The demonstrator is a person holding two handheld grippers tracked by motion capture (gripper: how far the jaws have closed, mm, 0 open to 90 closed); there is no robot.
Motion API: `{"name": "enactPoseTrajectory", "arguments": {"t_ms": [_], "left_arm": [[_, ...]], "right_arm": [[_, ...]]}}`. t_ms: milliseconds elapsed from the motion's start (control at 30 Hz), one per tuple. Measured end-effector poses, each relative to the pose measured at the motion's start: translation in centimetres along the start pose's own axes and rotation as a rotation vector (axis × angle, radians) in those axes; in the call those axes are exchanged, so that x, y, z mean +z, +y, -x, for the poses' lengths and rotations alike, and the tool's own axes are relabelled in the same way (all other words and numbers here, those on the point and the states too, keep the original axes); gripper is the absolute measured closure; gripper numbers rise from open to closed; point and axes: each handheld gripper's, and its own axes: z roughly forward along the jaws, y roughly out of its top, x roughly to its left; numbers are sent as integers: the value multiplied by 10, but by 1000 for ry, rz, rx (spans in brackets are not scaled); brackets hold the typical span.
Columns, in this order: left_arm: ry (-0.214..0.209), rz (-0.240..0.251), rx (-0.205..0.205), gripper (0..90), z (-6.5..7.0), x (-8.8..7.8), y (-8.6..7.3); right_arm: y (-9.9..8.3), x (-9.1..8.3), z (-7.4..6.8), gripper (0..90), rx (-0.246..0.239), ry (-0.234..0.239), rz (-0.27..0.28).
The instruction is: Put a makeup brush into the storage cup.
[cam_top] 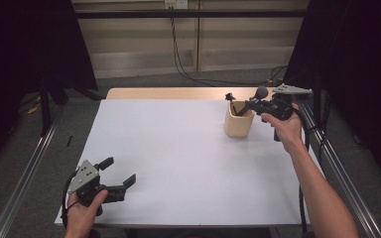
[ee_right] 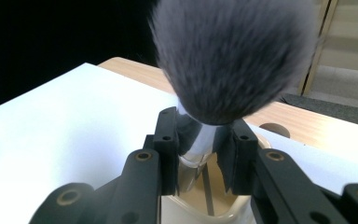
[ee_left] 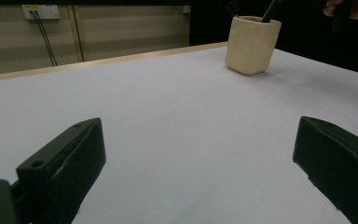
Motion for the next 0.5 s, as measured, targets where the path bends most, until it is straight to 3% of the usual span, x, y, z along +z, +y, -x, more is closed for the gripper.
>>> {"name": "enactPoseTrajectory", "arguments": {"t_ms": [500], "left_arm": [[-1, -4, 3, 25, -2, -1, 0]], "right_arm": [[-12, 12, 2, 713, 17, -2, -9]]}}
